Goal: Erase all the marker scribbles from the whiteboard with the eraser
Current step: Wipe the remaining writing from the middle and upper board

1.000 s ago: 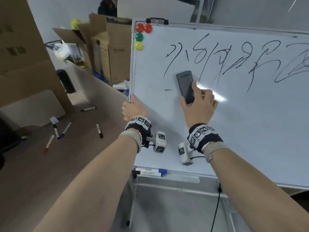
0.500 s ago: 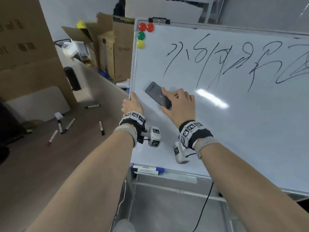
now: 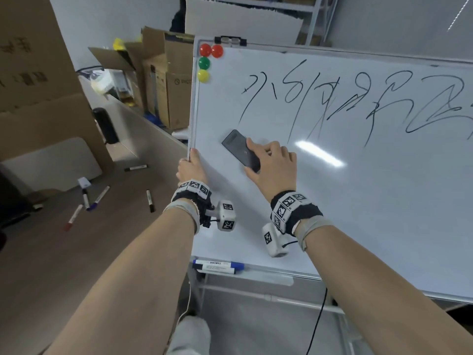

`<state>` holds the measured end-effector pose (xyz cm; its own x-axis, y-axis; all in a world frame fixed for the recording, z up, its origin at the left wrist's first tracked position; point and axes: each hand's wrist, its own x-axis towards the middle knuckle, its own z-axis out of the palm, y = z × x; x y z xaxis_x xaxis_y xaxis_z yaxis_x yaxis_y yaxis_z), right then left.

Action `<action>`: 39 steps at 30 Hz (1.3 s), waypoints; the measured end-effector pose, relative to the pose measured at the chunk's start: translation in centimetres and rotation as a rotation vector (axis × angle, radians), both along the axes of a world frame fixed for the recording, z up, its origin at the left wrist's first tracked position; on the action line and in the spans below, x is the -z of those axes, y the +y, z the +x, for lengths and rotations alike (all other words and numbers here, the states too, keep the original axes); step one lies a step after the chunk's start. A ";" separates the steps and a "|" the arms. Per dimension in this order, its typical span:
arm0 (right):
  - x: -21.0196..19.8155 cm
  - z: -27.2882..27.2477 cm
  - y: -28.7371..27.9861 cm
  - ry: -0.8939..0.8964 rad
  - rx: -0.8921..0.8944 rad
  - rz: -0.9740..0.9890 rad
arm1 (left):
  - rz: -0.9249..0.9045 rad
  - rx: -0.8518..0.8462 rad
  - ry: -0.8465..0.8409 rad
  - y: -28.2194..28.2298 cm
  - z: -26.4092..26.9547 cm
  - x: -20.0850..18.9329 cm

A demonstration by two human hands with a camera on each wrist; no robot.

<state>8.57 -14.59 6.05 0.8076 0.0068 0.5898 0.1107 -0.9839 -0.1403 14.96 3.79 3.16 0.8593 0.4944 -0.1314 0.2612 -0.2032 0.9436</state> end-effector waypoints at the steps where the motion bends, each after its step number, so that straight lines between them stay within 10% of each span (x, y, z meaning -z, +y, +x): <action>1: 0.0 0.1 0.0 -0.002 0.001 0.007 | 0.001 -0.005 -0.004 -0.1 0.0 -0.1; 23: -13.2 9.7 -1.0 -0.095 0.142 0.005 | -0.065 0.021 -0.105 -1.8 5.0 -11.3; 33: -3.1 4.9 -1.8 0.002 -0.192 -0.207 | -0.150 0.059 -0.071 -2.1 4.1 -10.5; 39: -5.9 4.1 -3.7 -0.049 -0.116 -0.198 | -0.202 0.031 -0.055 -3.0 3.2 -10.9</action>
<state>12.66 -18.30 11.94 0.7648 0.2177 0.6063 0.2268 -0.9719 0.0628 18.16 0.81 14.04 0.8822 0.4360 -0.1780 0.2049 -0.0151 0.9787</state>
